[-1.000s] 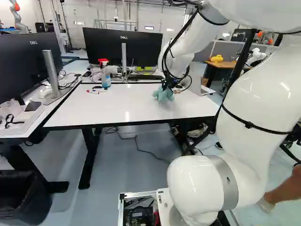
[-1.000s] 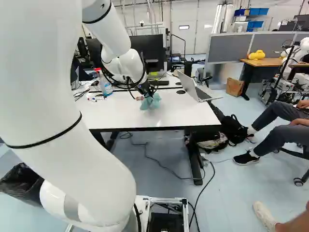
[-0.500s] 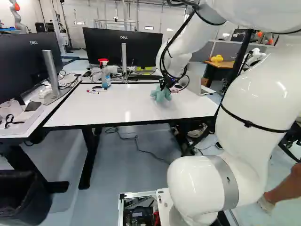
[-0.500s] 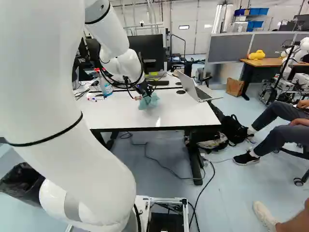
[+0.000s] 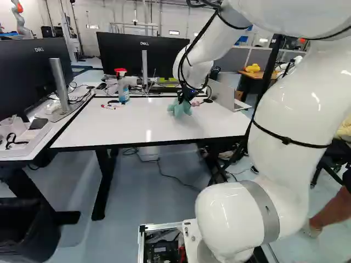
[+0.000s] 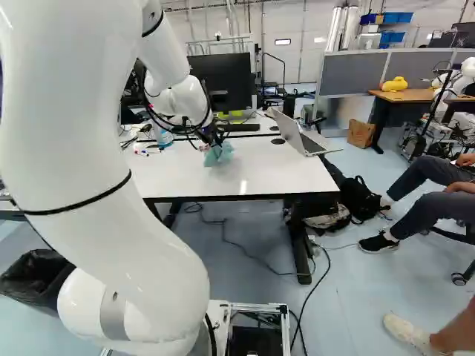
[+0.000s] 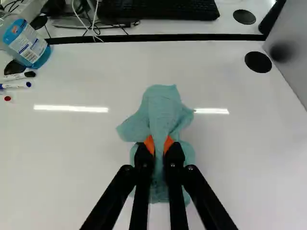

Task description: Clean the table with the green towel

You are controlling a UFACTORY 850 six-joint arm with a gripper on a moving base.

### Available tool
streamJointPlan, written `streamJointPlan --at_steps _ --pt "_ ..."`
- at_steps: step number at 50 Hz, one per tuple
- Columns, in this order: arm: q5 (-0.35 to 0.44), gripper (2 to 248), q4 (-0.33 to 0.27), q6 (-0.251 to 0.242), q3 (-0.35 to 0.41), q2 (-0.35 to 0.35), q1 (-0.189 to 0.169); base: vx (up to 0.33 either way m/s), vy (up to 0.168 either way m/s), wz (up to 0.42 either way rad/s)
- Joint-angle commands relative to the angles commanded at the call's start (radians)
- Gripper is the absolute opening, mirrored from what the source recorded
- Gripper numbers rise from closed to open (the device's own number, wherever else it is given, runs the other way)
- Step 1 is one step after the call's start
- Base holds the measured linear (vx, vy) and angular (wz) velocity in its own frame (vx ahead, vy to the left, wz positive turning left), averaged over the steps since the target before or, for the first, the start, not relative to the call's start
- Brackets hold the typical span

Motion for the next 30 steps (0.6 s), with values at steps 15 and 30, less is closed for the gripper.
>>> streamJointPlan --at_steps 15,30 --pt "0.000 40 0.000 0.000 -0.009 -0.008 0.049 0.000 0.000 0.000" --pt "0.000 40 0.000 0.000 -0.019 -0.017 0.098 0.000 0.000 0.000"
